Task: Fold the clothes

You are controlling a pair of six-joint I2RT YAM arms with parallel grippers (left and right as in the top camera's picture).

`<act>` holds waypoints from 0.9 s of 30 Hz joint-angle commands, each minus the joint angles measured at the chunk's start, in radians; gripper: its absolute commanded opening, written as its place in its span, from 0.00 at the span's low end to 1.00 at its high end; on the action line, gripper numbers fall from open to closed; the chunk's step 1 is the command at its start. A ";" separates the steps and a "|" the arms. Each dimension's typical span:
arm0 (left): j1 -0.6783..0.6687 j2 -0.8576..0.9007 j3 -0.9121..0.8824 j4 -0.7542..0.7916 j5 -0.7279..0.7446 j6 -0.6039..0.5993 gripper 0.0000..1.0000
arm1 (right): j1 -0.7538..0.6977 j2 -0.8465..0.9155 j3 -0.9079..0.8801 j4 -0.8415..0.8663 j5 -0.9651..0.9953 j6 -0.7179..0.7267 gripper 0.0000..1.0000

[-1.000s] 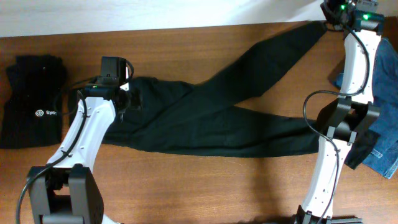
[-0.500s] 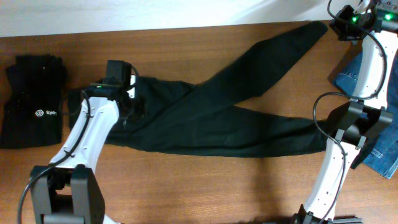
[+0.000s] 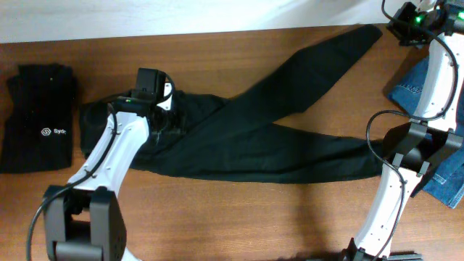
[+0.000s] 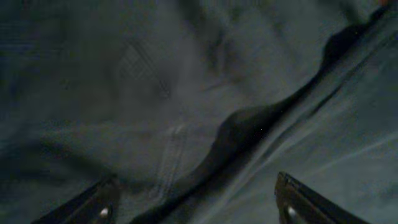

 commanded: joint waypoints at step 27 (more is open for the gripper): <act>-0.081 0.111 0.008 0.046 0.055 0.068 0.74 | -0.002 -0.026 0.014 -0.179 -0.029 -0.018 0.04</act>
